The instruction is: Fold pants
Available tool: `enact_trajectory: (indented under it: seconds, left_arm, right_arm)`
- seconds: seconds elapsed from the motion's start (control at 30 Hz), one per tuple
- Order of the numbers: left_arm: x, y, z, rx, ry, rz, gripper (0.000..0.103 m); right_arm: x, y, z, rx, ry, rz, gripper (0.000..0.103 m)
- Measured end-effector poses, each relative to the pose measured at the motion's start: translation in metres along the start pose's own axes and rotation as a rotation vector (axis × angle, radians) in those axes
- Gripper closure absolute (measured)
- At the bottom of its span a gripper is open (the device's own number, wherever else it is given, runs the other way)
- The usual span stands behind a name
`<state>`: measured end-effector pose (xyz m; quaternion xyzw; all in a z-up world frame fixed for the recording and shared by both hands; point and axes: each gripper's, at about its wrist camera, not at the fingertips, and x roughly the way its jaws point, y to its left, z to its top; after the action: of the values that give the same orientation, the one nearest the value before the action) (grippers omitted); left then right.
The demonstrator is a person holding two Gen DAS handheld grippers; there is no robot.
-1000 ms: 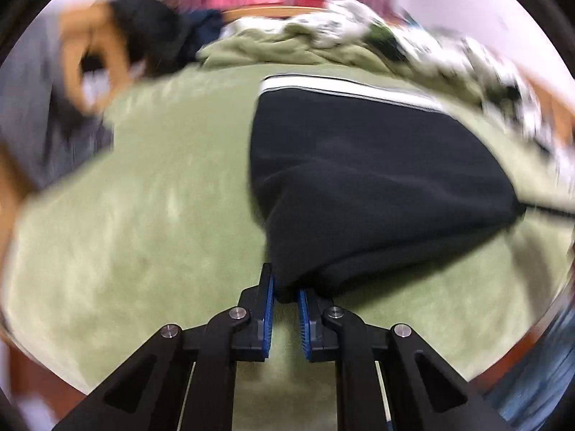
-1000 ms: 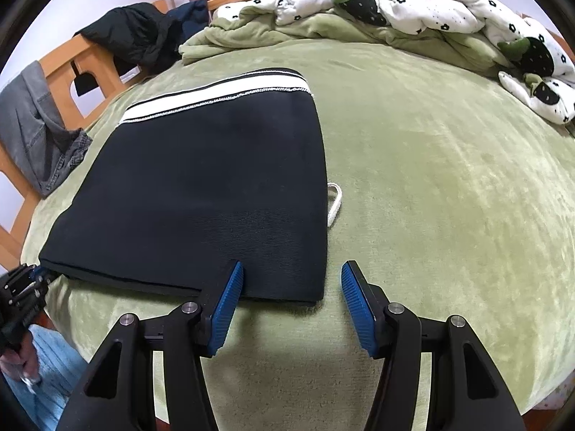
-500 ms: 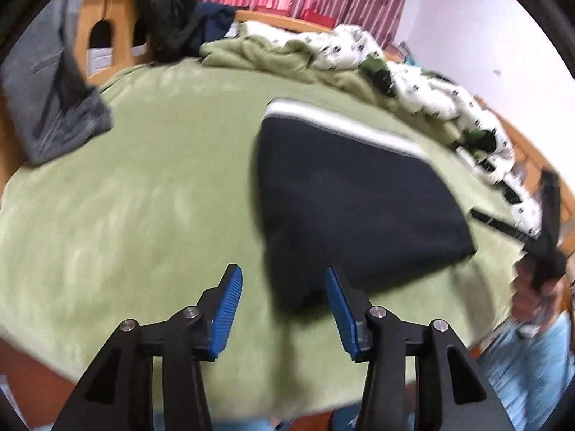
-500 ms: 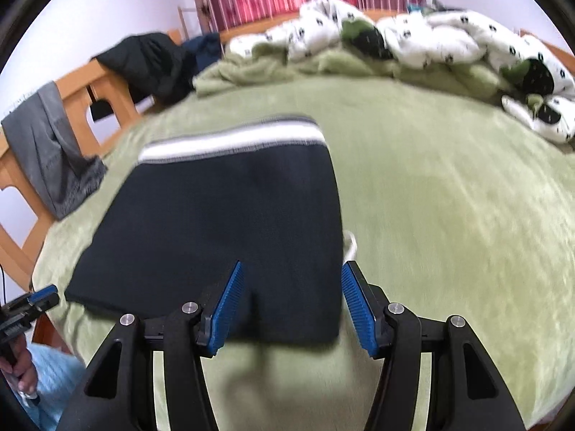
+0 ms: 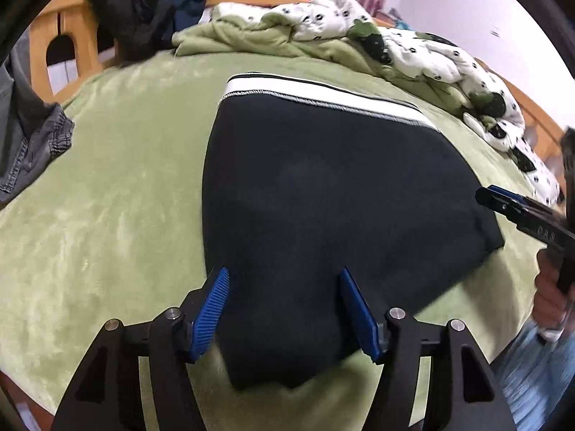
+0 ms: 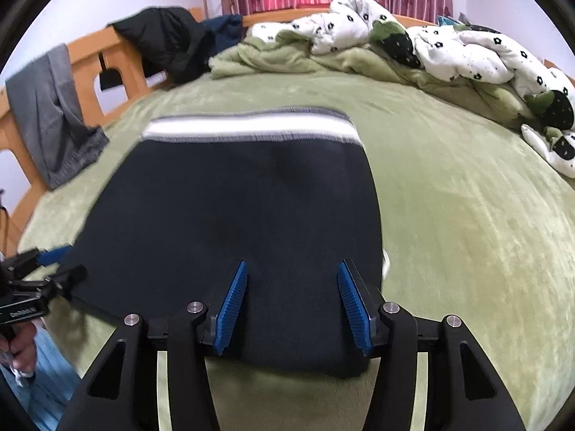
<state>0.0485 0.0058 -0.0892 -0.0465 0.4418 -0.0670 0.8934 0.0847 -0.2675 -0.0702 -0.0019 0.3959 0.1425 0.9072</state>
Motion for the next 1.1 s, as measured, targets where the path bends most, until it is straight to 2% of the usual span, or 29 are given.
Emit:
enact_trajectory:
  seconds: [0.13, 0.37, 0.5, 0.57, 0.67, 0.7, 0.77, 0.97, 1.1]
  left_arm:
    - [0.0, -0.004, 0.038, 0.037, -0.051, 0.053, 0.041]
    - [0.027, -0.01, 0.102, 0.06, -0.085, 0.068, 0.041]
    - [0.05, -0.015, 0.129, 0.075, -0.097, 0.082, 0.041]
    - [0.068, -0.018, 0.141, 0.091, -0.09, 0.085, 0.041]
    - [0.101, -0.023, 0.147, 0.156, -0.056, 0.16, 0.041]
    - [0.111, -0.021, 0.145, 0.169, -0.041, 0.18, 0.039]
    - [0.116, -0.018, 0.139, 0.179, -0.057, 0.155, 0.037]
    - [0.115, -0.018, 0.139, 0.18, -0.066, 0.14, 0.033]
    - [0.117, -0.016, 0.14, 0.168, -0.063, 0.107, 0.03]
  right_arm:
    - [0.009, 0.008, 0.038, -0.059, -0.043, -0.04, 0.05]
    - [0.049, 0.004, 0.093, -0.071, -0.073, -0.076, 0.05]
    - [0.077, -0.003, 0.115, -0.037, -0.054, -0.049, 0.05]
    - [0.101, -0.007, 0.119, -0.026, -0.004, -0.031, 0.05]
    - [0.133, -0.011, 0.112, -0.051, 0.046, -0.067, 0.048]
    - [0.135, -0.016, 0.112, -0.041, 0.04, -0.041, 0.047]
    - [0.134, -0.025, 0.114, -0.001, 0.05, -0.02, 0.046]
    - [0.128, -0.014, 0.109, -0.053, 0.026, -0.076, 0.046]
    - [0.118, -0.017, 0.108, -0.035, 0.017, -0.049, 0.046]
